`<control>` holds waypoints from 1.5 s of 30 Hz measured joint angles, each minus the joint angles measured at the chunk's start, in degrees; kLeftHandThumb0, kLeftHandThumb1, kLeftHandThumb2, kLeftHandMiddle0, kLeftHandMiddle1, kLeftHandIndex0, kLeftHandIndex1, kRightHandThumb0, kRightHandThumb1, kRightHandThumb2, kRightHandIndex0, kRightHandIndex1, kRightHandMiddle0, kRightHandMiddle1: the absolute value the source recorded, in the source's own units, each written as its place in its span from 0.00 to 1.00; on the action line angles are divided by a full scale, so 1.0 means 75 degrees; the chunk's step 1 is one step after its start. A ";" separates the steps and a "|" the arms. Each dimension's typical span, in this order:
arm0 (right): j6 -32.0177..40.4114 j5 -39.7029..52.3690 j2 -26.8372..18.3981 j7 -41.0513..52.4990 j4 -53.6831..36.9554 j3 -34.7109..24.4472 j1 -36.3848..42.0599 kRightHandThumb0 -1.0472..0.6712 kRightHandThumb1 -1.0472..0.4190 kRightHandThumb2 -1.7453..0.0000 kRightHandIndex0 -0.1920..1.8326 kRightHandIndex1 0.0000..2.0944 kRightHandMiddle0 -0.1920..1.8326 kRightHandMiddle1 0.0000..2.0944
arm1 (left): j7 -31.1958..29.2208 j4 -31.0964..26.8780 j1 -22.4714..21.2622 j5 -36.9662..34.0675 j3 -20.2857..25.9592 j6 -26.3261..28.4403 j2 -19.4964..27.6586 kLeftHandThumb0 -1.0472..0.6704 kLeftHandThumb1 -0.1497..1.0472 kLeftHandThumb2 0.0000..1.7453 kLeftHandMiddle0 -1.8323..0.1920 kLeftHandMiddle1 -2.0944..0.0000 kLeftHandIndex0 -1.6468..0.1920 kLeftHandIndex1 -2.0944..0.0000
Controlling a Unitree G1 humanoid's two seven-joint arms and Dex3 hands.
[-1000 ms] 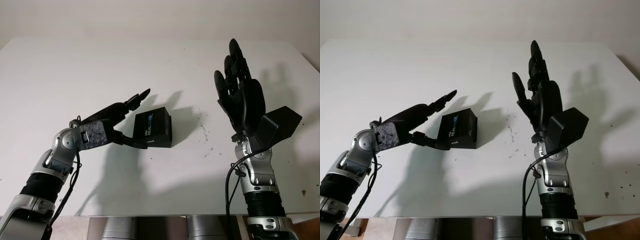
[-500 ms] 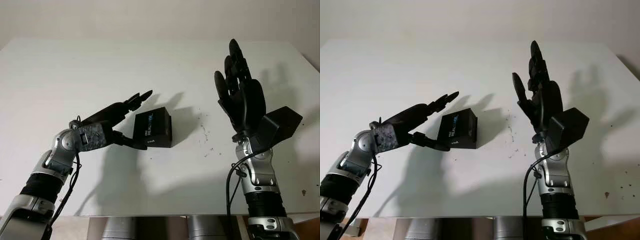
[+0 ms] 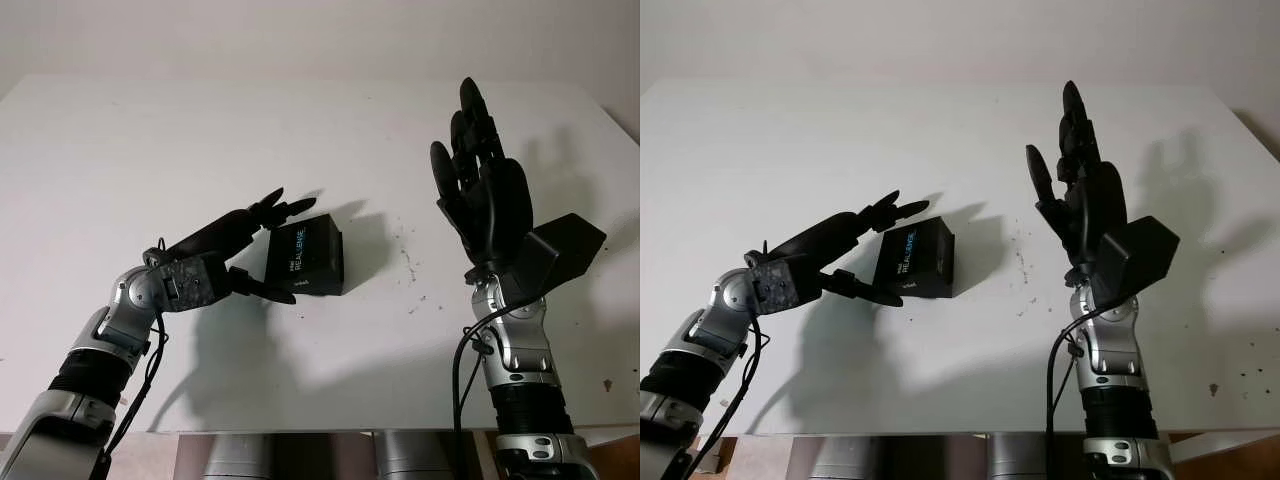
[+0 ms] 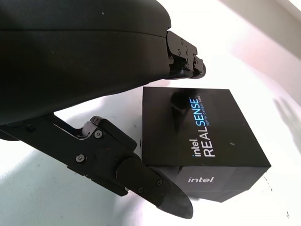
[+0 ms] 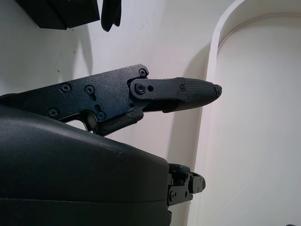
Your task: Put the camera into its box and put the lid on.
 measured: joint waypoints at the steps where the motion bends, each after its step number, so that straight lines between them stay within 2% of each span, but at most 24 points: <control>1: 0.0001 0.0001 -0.0001 0.0000 0.0000 -0.0001 0.0003 0.24 0.00 0.80 0.07 0.03 0.12 0.03 | 0.0044 0.0000 0.0001 0.0034 -0.0004 0.0018 -0.0015 0.33 0.76 0.03 0.76 0.92 0.81 0.92; 6: 0.0002 0.0014 -0.0004 0.0028 -0.0003 0.0000 0.0024 0.24 0.00 0.80 0.07 0.02 0.12 0.03 | 0.0112 -0.0062 0.0083 0.0014 -0.0006 0.0248 -0.0200 0.33 0.77 0.03 0.75 0.86 0.78 0.91; 7: 0.0001 0.0014 -0.0007 0.0036 -0.0003 -0.0001 0.0038 0.24 0.00 0.80 0.07 0.03 0.12 0.03 | 0.0159 -0.0087 0.0133 -0.0037 0.0004 0.0264 -0.0269 0.34 0.76 0.03 0.78 0.74 0.77 0.90; 8: 0.0001 0.0014 -0.0007 0.0036 -0.0003 0.0001 0.0044 0.24 0.00 0.80 0.07 0.03 0.13 0.03 | 0.0216 -0.0112 0.0183 -0.0097 0.0015 0.0262 -0.0328 0.34 0.77 0.03 0.81 0.67 0.76 0.90; 10: -0.0002 0.0013 -0.0008 0.0035 -0.0003 -0.0002 0.0046 0.24 0.00 0.80 0.07 0.03 0.13 0.03 | 0.0319 -0.0156 0.0272 -0.0189 0.0048 0.0239 -0.0413 0.37 0.78 0.03 0.84 0.56 0.75 0.89; 13: -0.0022 0.0019 -0.0008 0.0042 -0.0003 -0.0002 0.0046 0.25 0.00 0.80 0.08 0.03 0.13 0.03 | 0.0384 -0.0272 0.0366 -0.0291 0.0089 0.0229 -0.0473 0.44 0.80 0.03 0.83 0.48 0.72 0.86; 18: -0.0024 0.0023 -0.0008 0.0038 -0.0003 -0.0001 0.0046 0.25 0.00 0.80 0.07 0.03 0.13 0.03 | 0.0466 -0.0398 0.0449 -0.0325 0.0105 0.0189 -0.0515 0.51 0.80 0.03 0.79 0.43 0.69 0.83; 19: -0.0024 0.0023 -0.0008 0.0034 -0.0003 -0.0002 0.0046 0.25 0.00 0.80 0.07 0.03 0.13 0.03 | 0.0472 -0.0398 0.0454 -0.0331 0.0107 0.0175 -0.0530 0.51 0.80 0.03 0.79 0.41 0.69 0.81; 23: -0.0025 0.0005 -0.0009 0.0027 -0.0004 -0.0001 0.0059 0.25 0.00 0.80 0.07 0.03 0.12 0.02 | 0.0579 -0.0395 0.0495 -0.0326 0.0122 -0.0049 -0.0554 0.55 0.85 0.04 0.73 0.39 0.75 0.58; 29: -0.0045 -0.0018 -0.0013 0.0070 -0.0005 0.0006 0.0087 0.25 0.00 0.80 0.07 0.03 0.12 0.03 | 0.0704 -0.0418 0.0571 -0.0285 0.0131 -0.0227 -0.0552 0.55 0.95 0.03 0.73 0.34 0.72 0.43; 32: -0.0060 -0.0021 -0.0012 0.0077 -0.0005 0.0018 0.0088 0.24 0.00 0.80 0.08 0.03 0.12 0.02 | 0.0709 -0.0776 0.0671 -0.0276 0.0135 0.0141 -0.0553 0.55 0.95 0.03 0.73 0.31 0.71 0.40; 40: -0.0060 -0.0044 -0.0006 0.0043 -0.0008 0.0058 0.0092 0.24 0.00 0.80 0.08 0.03 0.12 0.02 | 0.0702 -0.2092 0.0914 -0.0272 0.0148 0.1680 -0.0615 0.57 0.95 0.03 0.75 0.27 0.74 0.36; 45: -0.0050 -0.0057 0.0024 0.0002 -0.0059 0.0076 0.0122 0.24 0.00 0.80 0.07 0.02 0.12 0.02 | 0.0310 -0.3181 0.0960 -0.0348 0.0148 0.3224 -0.0659 0.59 0.95 0.03 0.74 0.28 0.75 0.35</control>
